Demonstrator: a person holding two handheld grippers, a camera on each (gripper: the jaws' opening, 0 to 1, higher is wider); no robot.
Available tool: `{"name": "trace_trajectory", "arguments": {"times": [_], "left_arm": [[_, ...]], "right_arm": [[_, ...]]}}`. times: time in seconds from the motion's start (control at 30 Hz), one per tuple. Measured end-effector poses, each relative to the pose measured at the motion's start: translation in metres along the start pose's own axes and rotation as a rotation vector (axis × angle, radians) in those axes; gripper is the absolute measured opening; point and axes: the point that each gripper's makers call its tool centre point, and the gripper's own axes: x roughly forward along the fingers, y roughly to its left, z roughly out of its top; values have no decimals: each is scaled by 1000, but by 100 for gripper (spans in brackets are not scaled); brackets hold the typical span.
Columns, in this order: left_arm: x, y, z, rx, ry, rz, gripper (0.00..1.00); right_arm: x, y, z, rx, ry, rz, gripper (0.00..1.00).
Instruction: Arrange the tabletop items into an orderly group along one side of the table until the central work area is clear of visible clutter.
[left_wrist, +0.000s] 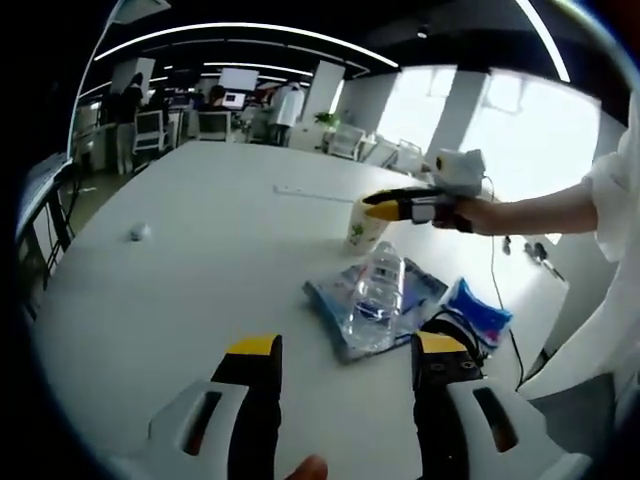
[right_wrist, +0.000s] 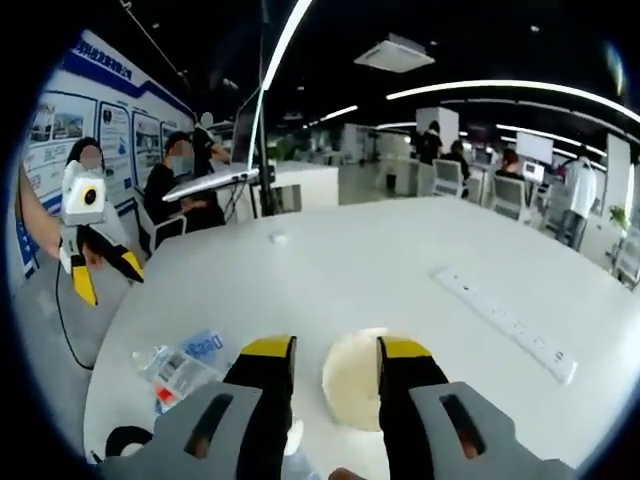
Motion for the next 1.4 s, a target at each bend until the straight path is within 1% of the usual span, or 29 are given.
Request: {"name": "trace_trajectory", "arguments": {"times": [0.07, 0.17, 0.23, 0.3, 0.37, 0.4, 0.47, 0.5, 0.57, 0.67, 0.73, 0.8, 1.03, 1.13, 1.4], "left_arm": [[1, -1, 1, 4, -1, -4, 49], [2, -1, 2, 6, 0, -8, 50], [2, -1, 3, 5, -2, -10, 50], [2, -2, 4, 7, -4, -11, 51], [1, -3, 4, 7, -6, -15, 51], [1, -4, 4, 11, -5, -16, 52], [0, -4, 3, 16, -2, -18, 52], [0, -3, 2, 19, 4, -17, 52], [-1, -2, 1, 26, 12, -15, 52], [-2, 0, 4, 18, 5, -16, 54], [-2, 0, 5, 21, 3, -16, 54], [-2, -1, 7, 24, 1, -17, 55], [1, -3, 9, 34, 2, -28, 56], [1, -4, 10, 39, 4, -33, 56], [4, -5, 16, 71, 12, -46, 56]], "right_arm": [[-3, -2, 5, -12, -10, -13, 43], [-6, -5, 8, -11, -13, -24, 49], [-9, -7, 9, 5, -24, -39, 54], [-11, -8, 10, 12, -31, -50, 56], [-12, -9, 9, 12, -31, -61, 61], [-13, -10, 8, 12, -27, -69, 64], [-16, -14, 0, 4, 19, -100, 70], [-17, -14, -1, 16, 19, -110, 75], [-22, -16, -1, 43, 5, -122, 78], [-28, -20, 0, 59, -1, -141, 79], [-32, -24, -6, 52, 26, -161, 79], [-35, -27, -7, 59, 29, -167, 81], [-46, -32, -7, 69, 28, -201, 79], [-50, -31, -5, 86, 16, -210, 79], [-55, -27, -7, 94, 12, -229, 77]]}}
